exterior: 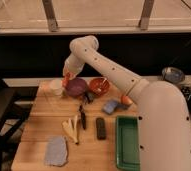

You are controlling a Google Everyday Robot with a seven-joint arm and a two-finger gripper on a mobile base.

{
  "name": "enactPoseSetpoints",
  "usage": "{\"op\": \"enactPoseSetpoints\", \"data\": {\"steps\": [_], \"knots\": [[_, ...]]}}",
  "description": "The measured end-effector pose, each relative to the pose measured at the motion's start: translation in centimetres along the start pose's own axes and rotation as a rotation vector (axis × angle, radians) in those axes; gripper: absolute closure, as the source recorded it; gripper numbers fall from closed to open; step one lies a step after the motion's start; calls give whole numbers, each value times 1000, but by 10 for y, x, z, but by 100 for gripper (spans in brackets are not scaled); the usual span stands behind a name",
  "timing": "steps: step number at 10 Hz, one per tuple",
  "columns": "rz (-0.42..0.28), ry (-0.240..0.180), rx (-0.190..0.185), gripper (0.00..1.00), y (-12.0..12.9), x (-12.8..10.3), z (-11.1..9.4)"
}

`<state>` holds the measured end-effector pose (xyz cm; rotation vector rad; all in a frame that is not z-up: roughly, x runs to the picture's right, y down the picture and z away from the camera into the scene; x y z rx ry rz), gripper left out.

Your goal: Place pepper in paper cup

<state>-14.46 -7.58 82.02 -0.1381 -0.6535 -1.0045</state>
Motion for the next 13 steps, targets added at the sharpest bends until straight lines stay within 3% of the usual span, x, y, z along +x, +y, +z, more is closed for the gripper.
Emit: {"op": "enactPoseSetpoints", "data": {"steps": [4,6,8,10,13], "knots": [[-19,17,6,100,-3,3,2],[-39,28,51,100,-23,12,16],[-37,6,126,100,-47,19,34],[-42,-10,150,100,-65,18,50],[-49,13,179,100,-70,27,64]]}}
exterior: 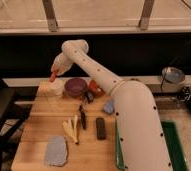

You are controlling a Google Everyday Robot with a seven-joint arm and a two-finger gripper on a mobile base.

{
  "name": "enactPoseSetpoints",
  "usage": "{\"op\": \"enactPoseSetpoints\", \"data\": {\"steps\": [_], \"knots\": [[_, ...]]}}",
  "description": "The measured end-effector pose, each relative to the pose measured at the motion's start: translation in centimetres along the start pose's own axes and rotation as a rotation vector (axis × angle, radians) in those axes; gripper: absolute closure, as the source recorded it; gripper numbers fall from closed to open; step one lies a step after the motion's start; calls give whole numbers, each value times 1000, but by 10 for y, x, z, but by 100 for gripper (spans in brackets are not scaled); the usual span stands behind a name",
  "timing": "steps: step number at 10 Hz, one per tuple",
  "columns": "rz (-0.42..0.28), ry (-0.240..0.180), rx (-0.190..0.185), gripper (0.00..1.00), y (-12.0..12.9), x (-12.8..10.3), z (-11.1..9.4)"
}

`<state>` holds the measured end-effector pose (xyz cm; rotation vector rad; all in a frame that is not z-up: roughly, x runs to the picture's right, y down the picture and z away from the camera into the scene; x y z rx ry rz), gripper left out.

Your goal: Place pepper in paper cup

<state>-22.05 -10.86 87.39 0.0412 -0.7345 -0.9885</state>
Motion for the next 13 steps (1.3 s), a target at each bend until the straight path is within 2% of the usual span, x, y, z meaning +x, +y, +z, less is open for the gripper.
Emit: {"op": "enactPoseSetpoints", "data": {"steps": [2,4,6,9,10,13], "knots": [[-29,18,8,100,-1,-3,13],[-58,41,-6,99,5,-4,24],[-90,62,-48,81,9,-9,35],[-91,109,-76,51,21,-4,41],[-87,117,-79,47,22,-4,43],[-60,150,-94,46,35,6,45]]}}
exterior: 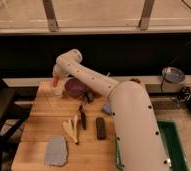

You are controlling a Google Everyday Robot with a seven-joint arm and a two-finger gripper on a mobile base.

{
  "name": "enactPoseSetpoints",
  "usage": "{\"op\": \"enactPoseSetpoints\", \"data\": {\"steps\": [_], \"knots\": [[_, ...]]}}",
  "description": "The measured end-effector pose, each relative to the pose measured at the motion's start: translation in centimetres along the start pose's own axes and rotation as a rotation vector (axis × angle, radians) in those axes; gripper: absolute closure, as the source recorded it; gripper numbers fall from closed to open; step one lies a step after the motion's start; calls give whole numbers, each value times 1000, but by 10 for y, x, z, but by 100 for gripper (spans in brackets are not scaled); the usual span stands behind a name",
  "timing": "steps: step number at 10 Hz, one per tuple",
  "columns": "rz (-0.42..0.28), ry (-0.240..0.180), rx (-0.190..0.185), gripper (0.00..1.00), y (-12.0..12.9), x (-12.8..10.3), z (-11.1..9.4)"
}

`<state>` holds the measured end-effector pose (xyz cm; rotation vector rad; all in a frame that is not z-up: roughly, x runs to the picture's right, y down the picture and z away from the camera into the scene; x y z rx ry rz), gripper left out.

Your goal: Place pepper in paper cup

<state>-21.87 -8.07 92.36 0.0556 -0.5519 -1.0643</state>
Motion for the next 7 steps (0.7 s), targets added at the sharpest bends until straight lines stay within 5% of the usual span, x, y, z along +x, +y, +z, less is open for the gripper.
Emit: {"op": "enactPoseSetpoints", "data": {"steps": [4,7], "knots": [[18,12,1,46,8,-7,2],[18,31,40,46,4,-19,-16]]}}
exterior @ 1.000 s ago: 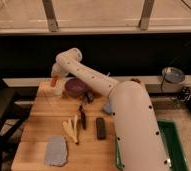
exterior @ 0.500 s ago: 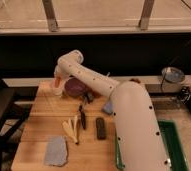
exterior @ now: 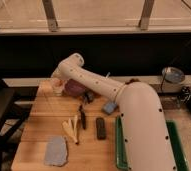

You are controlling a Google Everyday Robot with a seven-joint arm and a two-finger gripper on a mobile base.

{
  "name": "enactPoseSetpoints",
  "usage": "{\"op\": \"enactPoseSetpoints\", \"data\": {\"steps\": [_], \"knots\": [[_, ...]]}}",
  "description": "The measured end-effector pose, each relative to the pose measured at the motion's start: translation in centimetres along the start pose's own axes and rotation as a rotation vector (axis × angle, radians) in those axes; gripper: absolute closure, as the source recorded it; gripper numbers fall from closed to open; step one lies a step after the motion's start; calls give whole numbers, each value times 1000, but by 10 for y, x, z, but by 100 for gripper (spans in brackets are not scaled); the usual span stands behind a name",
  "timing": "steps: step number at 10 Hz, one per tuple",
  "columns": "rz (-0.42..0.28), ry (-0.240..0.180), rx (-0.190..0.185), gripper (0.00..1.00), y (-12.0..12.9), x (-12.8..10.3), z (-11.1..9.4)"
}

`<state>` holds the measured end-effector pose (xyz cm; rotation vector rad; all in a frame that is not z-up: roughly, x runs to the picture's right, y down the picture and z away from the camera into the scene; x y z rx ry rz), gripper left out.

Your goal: Place pepper in paper cup

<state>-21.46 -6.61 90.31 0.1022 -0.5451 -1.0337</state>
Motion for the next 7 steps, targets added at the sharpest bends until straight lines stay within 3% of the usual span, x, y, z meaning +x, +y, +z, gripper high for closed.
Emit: {"op": "enactPoseSetpoints", "data": {"steps": [2,3,4,5,7], "knots": [[-8,22,29,44,-11,4,-24],[-6,24,44,38,-17,7,-35],[7,-3,61,27,-21,10,-47],[27,-59,66,21,-21,12,-57],[42,-132,85,20,-25,11,-67]]}}
